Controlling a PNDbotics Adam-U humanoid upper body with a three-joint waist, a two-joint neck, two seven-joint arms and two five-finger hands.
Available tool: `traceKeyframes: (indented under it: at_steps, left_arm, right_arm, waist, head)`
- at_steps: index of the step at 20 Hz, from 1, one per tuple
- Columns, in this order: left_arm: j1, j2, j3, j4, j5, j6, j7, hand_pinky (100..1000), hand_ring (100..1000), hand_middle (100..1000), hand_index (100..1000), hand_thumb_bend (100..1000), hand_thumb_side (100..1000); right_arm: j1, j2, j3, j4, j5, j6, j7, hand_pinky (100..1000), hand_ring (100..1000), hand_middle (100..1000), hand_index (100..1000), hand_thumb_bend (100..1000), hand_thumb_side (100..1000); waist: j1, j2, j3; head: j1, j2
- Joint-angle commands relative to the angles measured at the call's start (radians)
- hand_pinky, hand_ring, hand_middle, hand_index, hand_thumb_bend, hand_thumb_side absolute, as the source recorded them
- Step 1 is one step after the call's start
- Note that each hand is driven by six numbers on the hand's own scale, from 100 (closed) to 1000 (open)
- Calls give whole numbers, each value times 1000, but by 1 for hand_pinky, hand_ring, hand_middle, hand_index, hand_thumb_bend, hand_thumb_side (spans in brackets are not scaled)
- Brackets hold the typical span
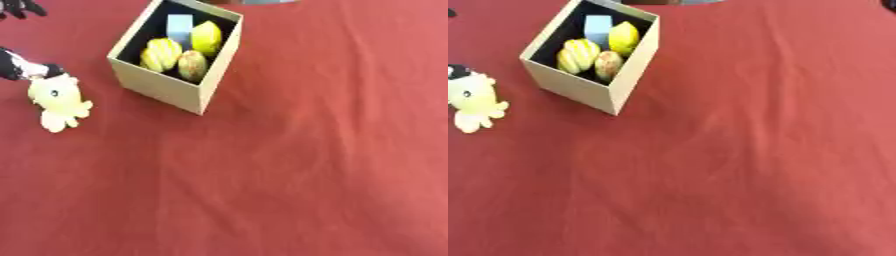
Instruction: Pick up objects on the table and place them in the box.
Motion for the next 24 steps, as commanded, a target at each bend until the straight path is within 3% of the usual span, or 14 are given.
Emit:
traceKeyframes:
  at_steps: [1, 16, 24]
  left_arm:
    - [-10, 23, 6, 44, -13, -6, -7, 875, 872, 872, 904, 551, 429]
    - [-38, -48, 10, 282, -111, -7, 4, 872, 871, 872, 906, 614, 468]
    - [-52, -84, 12, 352, -133, -25, 26, 857, 858, 854, 894, 613, 473]
  right_arm:
    - [-4, -24, -16, -15, 2, 1, -7, 854, 883, 665, 788, 100, 619]
    - [2, -13, -14, -15, -1, 4, -2, 856, 885, 663, 788, 100, 632]
    - [6, -8, -16, -15, -2, 6, -2, 856, 885, 662, 788, 100, 635]
  waist:
    - [0, -23, -1]
    - [-9, -21, -9]
    - [-10, -18, -13]
  head:
    - [12, -9]
    - [20, -17]
    - [22, -17]
